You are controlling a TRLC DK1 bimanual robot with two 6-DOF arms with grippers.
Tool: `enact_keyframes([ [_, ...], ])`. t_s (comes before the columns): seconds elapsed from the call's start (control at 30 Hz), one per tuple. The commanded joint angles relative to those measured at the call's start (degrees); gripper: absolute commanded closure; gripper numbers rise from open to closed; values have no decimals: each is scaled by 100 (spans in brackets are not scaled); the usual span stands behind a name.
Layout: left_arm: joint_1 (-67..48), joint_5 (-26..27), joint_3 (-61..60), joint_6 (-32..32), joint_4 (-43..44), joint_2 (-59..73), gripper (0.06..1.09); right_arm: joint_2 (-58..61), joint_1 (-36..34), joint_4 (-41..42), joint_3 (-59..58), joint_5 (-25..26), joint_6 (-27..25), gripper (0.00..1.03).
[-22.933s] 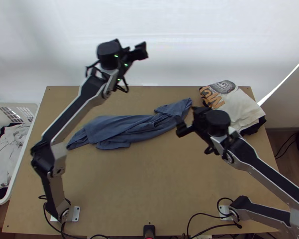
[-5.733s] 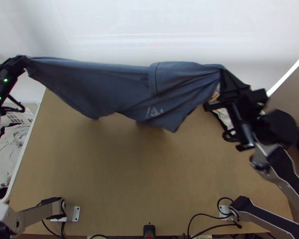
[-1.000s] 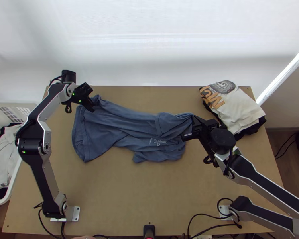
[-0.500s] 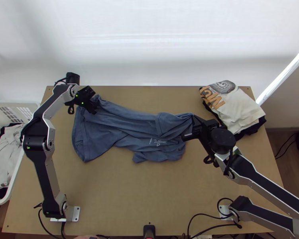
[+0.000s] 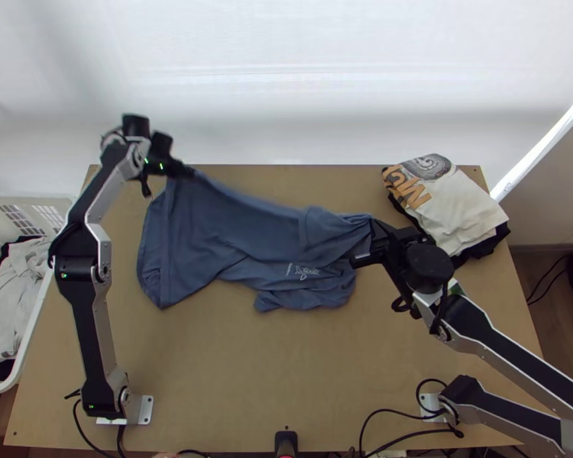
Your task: Fold the t-shirt
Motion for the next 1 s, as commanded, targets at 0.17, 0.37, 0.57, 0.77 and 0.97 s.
enact_keyframes([
  [0.17,219,36,254,-2142,-318,-1202,105,148,-432,-9,657,58,327,100],
  [0.37,518,36,271,-3223,-371,-2019,105,1001,-1197,-1125,2398,75,828,100],
  [0.57,852,-113,271,-3741,-318,-2951,105,1651,-1706,-2434,4208,75,1083,100],
  [0.77,966,-386,-54,-3759,-301,-3935,105,2073,-1891,-4298,5896,67,1092,100],
  [0.97,825,-377,-142,-3750,-248,-4893,105,1730,-1891,-4860,6467,58,1197,100],
])
